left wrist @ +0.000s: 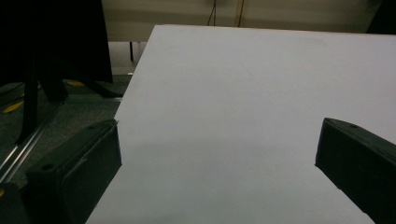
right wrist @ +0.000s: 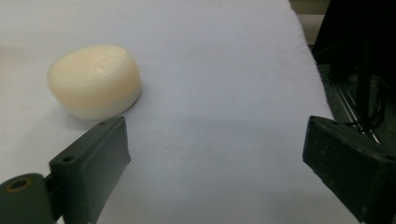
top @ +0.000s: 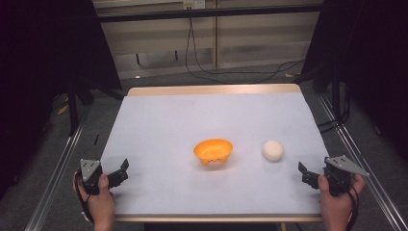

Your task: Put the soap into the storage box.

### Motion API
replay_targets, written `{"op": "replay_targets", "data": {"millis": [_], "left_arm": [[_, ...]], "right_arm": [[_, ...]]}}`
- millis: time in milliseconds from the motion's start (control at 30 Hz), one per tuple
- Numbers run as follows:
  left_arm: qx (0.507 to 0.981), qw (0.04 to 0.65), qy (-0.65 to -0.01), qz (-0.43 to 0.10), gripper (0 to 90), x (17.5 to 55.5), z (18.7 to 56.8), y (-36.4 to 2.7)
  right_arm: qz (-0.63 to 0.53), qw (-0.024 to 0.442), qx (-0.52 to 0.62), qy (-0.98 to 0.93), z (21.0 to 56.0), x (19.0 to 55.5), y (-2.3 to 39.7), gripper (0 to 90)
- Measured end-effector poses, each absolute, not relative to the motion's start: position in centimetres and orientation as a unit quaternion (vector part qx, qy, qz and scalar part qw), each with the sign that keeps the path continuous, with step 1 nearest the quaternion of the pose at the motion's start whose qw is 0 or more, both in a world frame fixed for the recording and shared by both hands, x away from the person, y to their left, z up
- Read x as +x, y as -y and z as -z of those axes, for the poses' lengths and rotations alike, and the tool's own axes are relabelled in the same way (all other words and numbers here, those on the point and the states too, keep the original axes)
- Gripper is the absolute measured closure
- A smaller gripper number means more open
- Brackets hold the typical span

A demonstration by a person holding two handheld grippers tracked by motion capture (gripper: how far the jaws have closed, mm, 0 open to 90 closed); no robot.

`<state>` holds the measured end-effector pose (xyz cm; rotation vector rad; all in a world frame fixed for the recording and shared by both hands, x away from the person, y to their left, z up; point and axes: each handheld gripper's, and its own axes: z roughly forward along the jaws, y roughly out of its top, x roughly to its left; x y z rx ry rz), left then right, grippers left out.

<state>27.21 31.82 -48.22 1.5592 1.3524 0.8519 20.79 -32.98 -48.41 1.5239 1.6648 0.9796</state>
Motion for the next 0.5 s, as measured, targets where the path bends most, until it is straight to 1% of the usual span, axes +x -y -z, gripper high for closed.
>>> {"op": "replay_targets", "data": {"millis": [100, 233, 333, 367, 500], "left_arm": [[0.631, 0.436, -0.543, -0.342, 0.0, 27.25, 48.23, -31.67], [0.633, 0.428, -0.547, -0.342, 0.0, 27.34, 48.21, -31.8], [0.633, 0.427, -0.548, -0.341, 0.0, 27.38, 48.22, -31.79], [0.632, 0.427, -0.548, -0.343, 0.0, 27.4, 48.24, -31.73], [0.637, 0.427, -0.547, -0.337, 0.0, 27.49, 48.27, -31.71]], "right_arm": [[-0.37, 0.327, 0.572, -0.655, 48.43, 20.96, 32.74, 15.1], [-0.368, 0.329, 0.562, -0.664, 48.37, 20.99, 32.57, 15.1], [-0.341, 0.368, 0.548, -0.669, 48.28, 21.08, 32.16, 15.6], [-0.334, 0.372, 0.541, -0.676, 48.28, 21.2, 32.08, 15.6], [-0.363, 0.341, 0.516, -0.697, 48.1, 21.6, 32.26, 16.3]]}}
